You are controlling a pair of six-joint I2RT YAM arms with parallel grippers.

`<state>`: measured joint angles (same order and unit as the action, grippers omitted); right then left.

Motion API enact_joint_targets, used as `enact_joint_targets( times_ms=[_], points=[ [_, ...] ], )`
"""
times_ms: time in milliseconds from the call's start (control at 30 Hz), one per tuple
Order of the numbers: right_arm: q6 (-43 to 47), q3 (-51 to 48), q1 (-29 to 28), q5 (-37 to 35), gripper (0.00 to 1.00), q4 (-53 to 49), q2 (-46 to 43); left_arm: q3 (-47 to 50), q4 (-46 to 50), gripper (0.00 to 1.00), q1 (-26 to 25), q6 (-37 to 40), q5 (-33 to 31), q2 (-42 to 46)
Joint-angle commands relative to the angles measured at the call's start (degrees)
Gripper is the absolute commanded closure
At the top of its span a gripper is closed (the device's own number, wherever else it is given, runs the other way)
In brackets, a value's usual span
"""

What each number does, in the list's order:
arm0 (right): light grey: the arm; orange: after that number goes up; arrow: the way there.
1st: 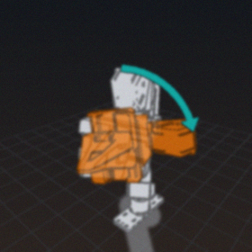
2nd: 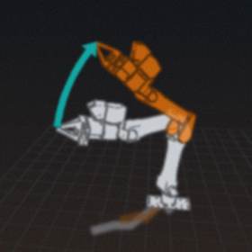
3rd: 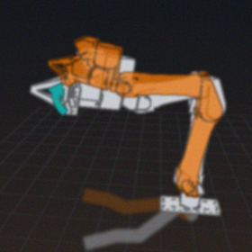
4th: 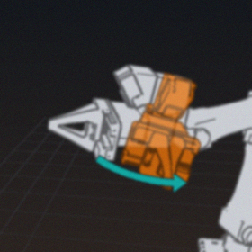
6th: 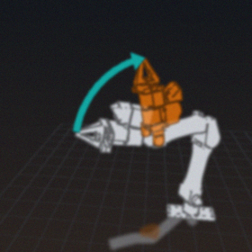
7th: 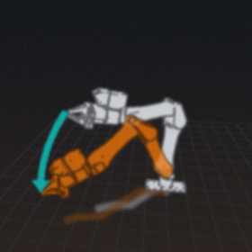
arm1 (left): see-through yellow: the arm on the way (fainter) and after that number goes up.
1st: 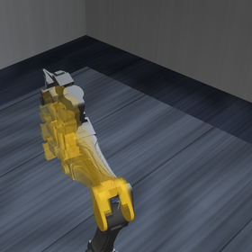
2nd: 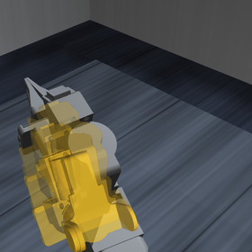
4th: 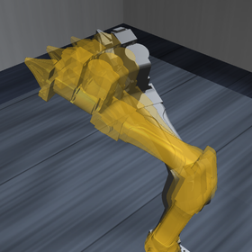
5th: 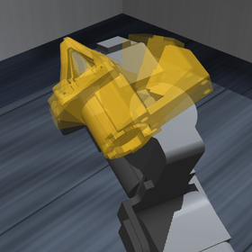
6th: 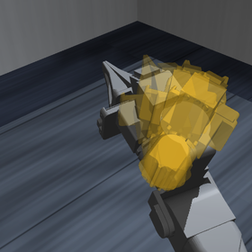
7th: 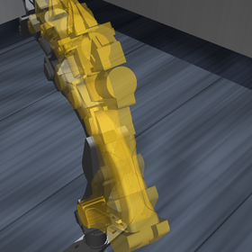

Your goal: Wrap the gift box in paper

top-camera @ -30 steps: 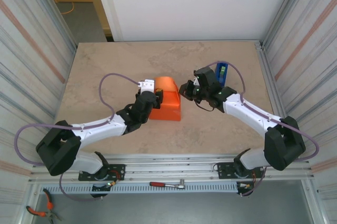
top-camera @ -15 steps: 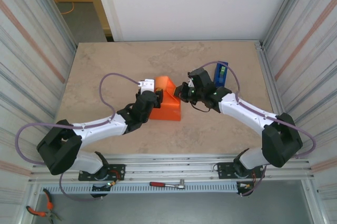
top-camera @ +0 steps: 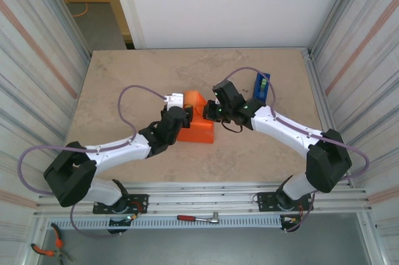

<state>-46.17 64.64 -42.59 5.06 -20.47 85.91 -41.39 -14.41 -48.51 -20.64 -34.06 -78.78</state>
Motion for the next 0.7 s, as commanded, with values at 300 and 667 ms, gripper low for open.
enact_joint_targets(
  times_ms=[300,667],
  points=[
    [3.1,-2.5,-2.3,-1.8,1.0,-7.2,3.8,-5.9,13.8,0.34,11.2,-2.6,17.8,19.1],
    [2.6,-4.0,-2.2,-0.7,1.0,-5.6,3.6,-0.5,12.0,0.83,23.9,-8.8,30.5,18.0]
  ],
)
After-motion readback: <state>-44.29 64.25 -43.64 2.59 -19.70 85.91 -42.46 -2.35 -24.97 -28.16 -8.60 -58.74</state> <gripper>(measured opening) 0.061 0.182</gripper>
